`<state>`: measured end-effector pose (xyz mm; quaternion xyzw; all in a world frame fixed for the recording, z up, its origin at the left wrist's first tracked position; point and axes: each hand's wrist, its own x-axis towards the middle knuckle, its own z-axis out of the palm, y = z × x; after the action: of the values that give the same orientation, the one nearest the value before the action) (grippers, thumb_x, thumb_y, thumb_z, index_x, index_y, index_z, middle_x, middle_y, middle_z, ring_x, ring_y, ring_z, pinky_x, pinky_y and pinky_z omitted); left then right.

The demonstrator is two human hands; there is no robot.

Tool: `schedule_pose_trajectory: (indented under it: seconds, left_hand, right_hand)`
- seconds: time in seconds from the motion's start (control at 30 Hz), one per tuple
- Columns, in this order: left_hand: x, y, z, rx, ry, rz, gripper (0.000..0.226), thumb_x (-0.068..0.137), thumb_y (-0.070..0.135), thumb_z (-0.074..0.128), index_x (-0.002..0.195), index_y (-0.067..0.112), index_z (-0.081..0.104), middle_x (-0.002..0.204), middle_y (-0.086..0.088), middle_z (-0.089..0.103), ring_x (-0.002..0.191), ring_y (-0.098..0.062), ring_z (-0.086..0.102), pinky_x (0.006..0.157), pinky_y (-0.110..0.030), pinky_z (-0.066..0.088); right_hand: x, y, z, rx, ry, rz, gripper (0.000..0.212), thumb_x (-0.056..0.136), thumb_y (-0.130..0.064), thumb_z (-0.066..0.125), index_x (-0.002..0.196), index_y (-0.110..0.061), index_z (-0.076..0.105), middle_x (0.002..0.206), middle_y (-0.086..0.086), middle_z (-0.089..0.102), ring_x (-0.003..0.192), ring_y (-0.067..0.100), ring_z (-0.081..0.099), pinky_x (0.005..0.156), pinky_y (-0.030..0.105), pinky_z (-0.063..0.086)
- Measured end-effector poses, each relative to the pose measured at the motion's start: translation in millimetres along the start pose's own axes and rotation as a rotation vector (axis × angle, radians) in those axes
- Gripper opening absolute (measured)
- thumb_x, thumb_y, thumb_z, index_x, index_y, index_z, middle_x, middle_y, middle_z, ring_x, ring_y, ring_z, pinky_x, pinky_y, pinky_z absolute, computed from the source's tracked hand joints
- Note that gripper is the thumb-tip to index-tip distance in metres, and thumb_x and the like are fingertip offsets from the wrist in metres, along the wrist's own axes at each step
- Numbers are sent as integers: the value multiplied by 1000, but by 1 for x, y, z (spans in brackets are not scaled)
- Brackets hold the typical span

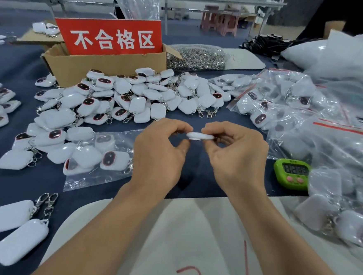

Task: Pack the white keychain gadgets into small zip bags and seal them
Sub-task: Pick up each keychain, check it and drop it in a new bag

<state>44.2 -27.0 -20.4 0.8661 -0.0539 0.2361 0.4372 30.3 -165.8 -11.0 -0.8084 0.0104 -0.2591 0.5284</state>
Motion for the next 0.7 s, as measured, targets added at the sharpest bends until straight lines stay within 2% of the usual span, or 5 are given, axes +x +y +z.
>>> schedule_pose_trajectory:
  seconds: [0.1, 0.27, 0.43, 0.5, 0.7]
  left_hand:
    - [3, -2, -1, -21, -6, 9, 28, 82, 18, 83, 92, 41, 72, 91, 31, 64, 96, 5, 58, 81, -4, 39]
    - [2, -2, 0, 30, 9, 114, 37, 80, 5, 81, 103, 33, 76, 101, 24, 67, 101, -3, 61, 91, -15, 44]
    - [0, -1, 1, 96, -36, 360, 68, 69, -20, 71, 126, 18, 73, 124, 4, 70, 115, -13, 61, 104, -24, 45]
    - [-1, 0, 2, 105, -71, 366, 56, 77, -9, 77, 126, 18, 73, 126, 4, 70, 117, -15, 63, 104, -33, 48]
    - [-1, 3, 2, 40, -109, 235, 34, 95, 39, 63, 125, 26, 71, 116, 19, 67, 111, 1, 55, 97, -10, 35]
  right_hand:
    - [0, 1, 0, -32, 16, -39, 33, 82, -5, 83, 82, -37, 76, 88, -24, 74, 85, 3, 72, 81, 15, 56]
    - [3, 7, 1, -27, -1, -38, 22, 83, -7, 82, 85, -28, 80, 83, -17, 77, 78, 4, 72, 77, 27, 59]
    - [10, 5, 0, 282, -178, 216, 15, 79, -10, 82, 88, -22, 82, 81, -5, 80, 81, 16, 78, 83, 43, 63]
    - [14, 8, -5, 327, -176, 291, 20, 84, -2, 75, 90, -20, 82, 82, 1, 80, 78, 19, 76, 75, 36, 61]
    - [19, 6, -11, 492, -187, 425, 20, 99, -4, 60, 95, -3, 79, 87, 20, 77, 67, 20, 67, 64, 27, 56]
